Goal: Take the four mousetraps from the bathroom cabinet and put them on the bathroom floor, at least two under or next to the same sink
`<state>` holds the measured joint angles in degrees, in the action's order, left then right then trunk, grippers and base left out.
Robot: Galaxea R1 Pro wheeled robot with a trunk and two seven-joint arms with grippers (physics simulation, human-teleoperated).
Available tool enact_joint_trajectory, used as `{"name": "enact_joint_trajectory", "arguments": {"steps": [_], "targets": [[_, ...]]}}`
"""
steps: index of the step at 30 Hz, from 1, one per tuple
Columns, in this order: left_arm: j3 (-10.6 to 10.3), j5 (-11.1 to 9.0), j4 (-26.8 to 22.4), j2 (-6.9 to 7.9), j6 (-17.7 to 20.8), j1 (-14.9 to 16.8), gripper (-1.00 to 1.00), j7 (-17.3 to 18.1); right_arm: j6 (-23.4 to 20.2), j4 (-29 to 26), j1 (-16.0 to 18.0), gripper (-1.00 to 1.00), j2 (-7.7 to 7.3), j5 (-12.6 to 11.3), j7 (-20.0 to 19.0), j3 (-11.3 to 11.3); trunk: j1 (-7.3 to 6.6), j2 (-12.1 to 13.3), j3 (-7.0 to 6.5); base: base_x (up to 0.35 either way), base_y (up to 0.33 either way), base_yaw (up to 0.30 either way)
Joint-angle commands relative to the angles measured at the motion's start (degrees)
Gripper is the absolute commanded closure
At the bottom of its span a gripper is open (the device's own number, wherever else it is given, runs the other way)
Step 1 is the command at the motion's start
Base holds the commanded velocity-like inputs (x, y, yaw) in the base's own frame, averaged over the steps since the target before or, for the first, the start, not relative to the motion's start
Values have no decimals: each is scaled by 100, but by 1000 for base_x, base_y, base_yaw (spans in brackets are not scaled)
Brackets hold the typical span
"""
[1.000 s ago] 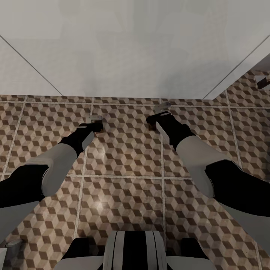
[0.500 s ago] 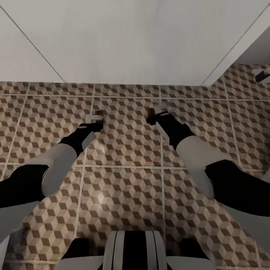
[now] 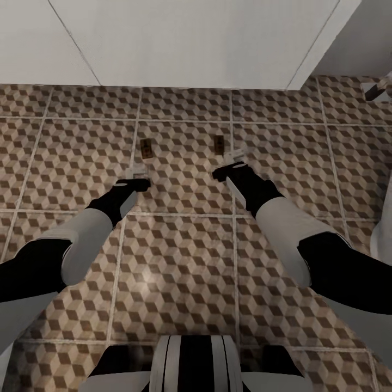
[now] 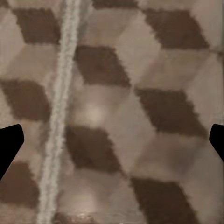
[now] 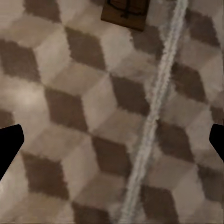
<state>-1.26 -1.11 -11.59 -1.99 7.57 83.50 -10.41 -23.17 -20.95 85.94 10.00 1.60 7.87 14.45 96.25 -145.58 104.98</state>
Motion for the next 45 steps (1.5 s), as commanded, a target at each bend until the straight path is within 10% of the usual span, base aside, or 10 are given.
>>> {"name": "enact_joint_trajectory", "arguments": {"steps": [1, 45], "targets": [[-14, -12, -11, -1, 34, 0, -100, -22, -39, -6, 2, -100, 0, 16, 22, 23, -4, -1, 2, -334, 0, 0], [-14, -12, -18, -76, 34, -44, -100, -22, -39, 2, -13, -100, 0, 16, 14, 23, -4, -1, 2, -218, 0, 0]]}}
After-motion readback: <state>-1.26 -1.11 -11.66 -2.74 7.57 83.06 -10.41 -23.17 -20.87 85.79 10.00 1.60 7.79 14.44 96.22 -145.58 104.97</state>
